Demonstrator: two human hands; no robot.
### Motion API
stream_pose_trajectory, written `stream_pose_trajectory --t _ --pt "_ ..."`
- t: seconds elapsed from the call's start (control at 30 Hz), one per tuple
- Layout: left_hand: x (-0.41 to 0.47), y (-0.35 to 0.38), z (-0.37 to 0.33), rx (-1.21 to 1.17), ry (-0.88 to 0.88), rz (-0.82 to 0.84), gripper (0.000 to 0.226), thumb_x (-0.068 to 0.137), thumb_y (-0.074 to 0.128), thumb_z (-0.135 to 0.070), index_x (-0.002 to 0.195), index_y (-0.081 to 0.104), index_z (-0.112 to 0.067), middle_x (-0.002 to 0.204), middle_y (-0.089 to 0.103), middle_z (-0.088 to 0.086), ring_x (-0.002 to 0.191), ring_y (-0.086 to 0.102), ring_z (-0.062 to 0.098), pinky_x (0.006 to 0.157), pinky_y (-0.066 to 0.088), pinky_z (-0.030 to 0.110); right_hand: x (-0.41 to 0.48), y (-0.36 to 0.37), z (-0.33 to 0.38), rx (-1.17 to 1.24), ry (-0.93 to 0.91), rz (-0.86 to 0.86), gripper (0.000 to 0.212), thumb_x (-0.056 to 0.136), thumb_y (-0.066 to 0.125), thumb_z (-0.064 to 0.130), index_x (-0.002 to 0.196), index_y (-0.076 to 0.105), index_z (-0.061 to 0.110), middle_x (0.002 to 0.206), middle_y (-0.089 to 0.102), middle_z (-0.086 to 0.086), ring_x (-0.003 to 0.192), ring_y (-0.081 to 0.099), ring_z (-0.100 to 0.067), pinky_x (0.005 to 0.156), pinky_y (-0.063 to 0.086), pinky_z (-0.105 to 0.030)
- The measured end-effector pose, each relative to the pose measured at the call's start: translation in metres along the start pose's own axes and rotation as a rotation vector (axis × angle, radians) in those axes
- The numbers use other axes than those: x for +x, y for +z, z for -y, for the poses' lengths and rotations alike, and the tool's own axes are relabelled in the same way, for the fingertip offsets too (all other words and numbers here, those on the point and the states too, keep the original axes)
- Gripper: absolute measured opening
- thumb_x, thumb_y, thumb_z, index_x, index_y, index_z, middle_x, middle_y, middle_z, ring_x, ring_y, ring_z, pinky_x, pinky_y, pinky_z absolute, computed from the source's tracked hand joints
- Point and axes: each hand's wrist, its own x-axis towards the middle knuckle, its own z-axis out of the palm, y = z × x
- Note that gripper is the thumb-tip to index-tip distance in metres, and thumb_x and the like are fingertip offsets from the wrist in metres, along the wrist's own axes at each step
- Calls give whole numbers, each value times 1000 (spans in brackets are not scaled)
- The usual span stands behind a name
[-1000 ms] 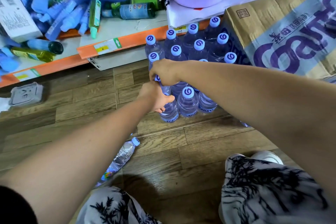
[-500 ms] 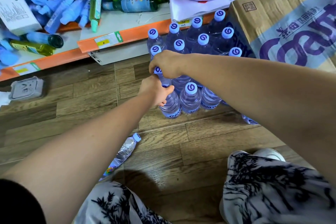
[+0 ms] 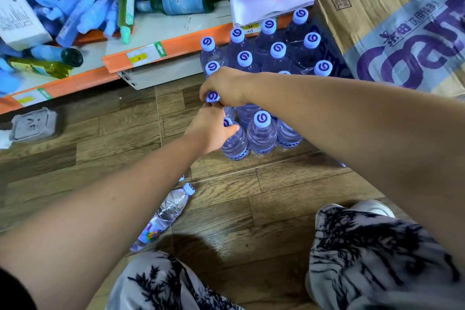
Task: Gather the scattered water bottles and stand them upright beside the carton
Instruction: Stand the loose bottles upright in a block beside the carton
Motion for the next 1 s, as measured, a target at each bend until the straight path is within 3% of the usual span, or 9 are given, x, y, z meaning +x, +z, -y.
stream_pose_trajectory --t 0.07,0.17,0.3,0.5,0.6,0.7,0.8,0.87,1.0 --pt "-1 1 0 12 10 -2 47 88 62 -34 117 52 1 112 61 20 101 59 31 74 41 32 -1 4 -2 -3 3 -10 42 84 51 -3 116 62 23 114 57 -9 103 58 -33 85 52 -38" --pt "-5 -2 0 0 6 9 44 85 65 -34 114 54 -3 107 64 15 100 61 30 79 46 35 0 6 0 -57 -37 -4 39 81 51 -6 108 63 19 102 54 -6 100 60 -33 76 50 -36" --pt "-7 -2 0 3 44 29 47 85 66 -32 118 51 -2 116 59 16 103 59 30 82 46 34 1 0 -2 -131 -59 10 31 85 53 -1 108 62 17 114 56 -10 102 59 -33 79 51 -39" --pt "-3 -10 -1 8 47 125 55 82 71 -32 122 49 0 117 60 15 107 57 28 78 38 26 -2 -3 4 -244 -98 26 34 88 50 -3 116 60 13 116 54 -11 105 56 -30 70 33 -28" --pt "1 -13 4 -5 48 173 54 77 75 -29 117 52 -2 111 60 12 94 54 23 77 37 26 1 -5 6 -258 -109 49 34 86 50 -6 112 62 12 110 58 -10 104 57 -30 69 34 -29" --pt "3 -14 10 35 93 211 59 76 77 -26 125 50 -5 123 56 10 106 53 23 87 40 28 4 -8 7 -269 -109 78 36 85 51 -5 113 62 15 116 60 -10 105 57 -30 72 40 -32" --pt "6 -17 17 154 145 320 70 78 75 -28 135 42 -6 140 46 11 125 46 27 102 38 32 4 -10 7 -299 -113 109 39 89 57 9 126 56 20 126 57 -7 114 54 -30 88 47 -38" --pt "10 -19 24 225 143 372 70 81 71 -33 137 39 -7 141 46 11 126 46 29 105 39 36 2 -12 9 -302 -103 103 43 91 57 19 133 50 20 131 54 -7 120 51 -29 95 47 -42" --pt "11 -24 45 306 99 411 71 89 58 -43 144 30 -8 149 38 11 134 41 28 110 35 39 -1 -15 20 -252 -74 22 43 96 48 25 138 46 14 136 51 -10 125 48 -30 96 43 -37"
